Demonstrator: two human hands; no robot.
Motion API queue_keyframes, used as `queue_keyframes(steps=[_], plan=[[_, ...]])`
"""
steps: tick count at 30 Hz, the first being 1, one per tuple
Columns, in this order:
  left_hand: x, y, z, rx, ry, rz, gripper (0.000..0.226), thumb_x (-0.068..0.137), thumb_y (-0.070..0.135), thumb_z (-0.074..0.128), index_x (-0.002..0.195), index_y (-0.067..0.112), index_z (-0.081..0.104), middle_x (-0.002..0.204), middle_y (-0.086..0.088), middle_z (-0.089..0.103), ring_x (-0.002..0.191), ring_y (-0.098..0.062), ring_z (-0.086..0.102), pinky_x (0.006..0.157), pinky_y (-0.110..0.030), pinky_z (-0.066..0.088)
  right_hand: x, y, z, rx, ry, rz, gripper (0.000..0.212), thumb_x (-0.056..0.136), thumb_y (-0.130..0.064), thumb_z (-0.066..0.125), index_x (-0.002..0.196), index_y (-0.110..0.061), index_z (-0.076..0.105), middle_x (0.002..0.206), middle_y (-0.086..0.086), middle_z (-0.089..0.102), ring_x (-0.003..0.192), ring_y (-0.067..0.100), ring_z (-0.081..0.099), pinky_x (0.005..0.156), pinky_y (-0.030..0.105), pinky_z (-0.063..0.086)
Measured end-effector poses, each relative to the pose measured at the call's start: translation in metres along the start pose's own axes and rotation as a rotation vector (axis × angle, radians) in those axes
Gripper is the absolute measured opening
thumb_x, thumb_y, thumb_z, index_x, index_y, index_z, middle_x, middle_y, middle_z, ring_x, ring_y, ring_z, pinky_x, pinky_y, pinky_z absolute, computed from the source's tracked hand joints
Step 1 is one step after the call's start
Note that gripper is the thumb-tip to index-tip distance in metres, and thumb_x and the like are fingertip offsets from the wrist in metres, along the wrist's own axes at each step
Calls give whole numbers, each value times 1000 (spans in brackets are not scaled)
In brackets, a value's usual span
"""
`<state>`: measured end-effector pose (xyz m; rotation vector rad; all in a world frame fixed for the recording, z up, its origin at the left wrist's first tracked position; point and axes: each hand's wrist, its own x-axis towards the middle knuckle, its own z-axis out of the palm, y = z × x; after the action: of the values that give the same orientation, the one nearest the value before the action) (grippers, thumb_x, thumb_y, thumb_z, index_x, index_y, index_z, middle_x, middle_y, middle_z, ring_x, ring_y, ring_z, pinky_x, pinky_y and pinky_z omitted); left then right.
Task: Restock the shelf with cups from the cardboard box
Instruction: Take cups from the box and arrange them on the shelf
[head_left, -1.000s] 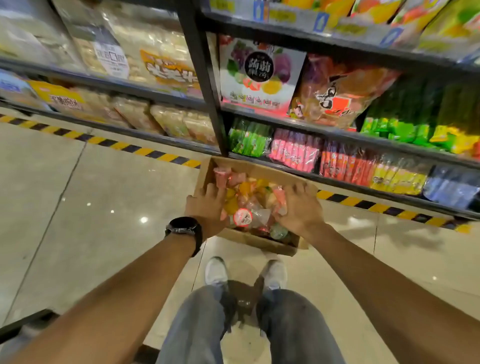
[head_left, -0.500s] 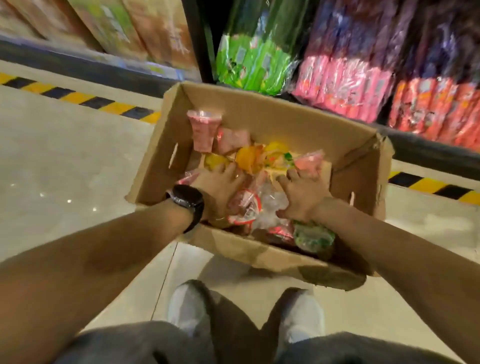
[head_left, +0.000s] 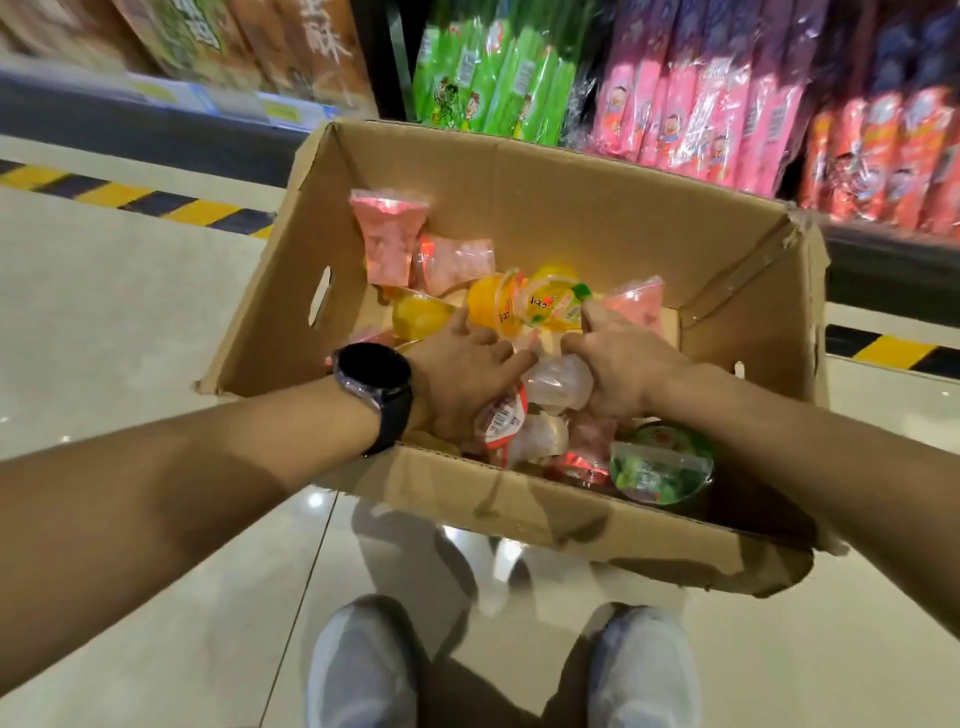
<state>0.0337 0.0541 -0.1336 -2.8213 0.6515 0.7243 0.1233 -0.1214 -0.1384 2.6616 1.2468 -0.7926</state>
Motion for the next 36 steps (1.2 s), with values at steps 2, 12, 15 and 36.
queue_keyframes(steps=[2,12,15,36], plan=[[2,5,0,23,2,-45,105,79,57,68,154,14,7,145,-13,45,133,-34,41,114,-55,25,0,1,-6,-18,41,-6,53,68,-37,77,115,-20,60,112,8,39,108,27,47,83,35,48],[-4,5,4,115,58,-147,101,72,61,71,147,15,22,138,-8,41,122,-29,43,106,-50,35,-4,15,-33,178,274,114,69,58,-30,83,116,-22,47,105,1,30,110,27,38,90,46,46],[-3,1,-2,45,47,-163,96,69,55,77,144,18,28,132,-6,46,119,-27,45,105,-48,36,-2,14,-37,166,319,116,69,60,-25,80,119,-22,45,114,6,29,112,27,34,85,47,50],[13,-33,-3,-935,498,-486,95,67,44,82,147,22,36,140,-3,44,127,-19,46,102,-24,38,42,9,29,714,454,385,77,63,-26,87,129,-20,47,121,9,42,106,26,51,80,25,38]])
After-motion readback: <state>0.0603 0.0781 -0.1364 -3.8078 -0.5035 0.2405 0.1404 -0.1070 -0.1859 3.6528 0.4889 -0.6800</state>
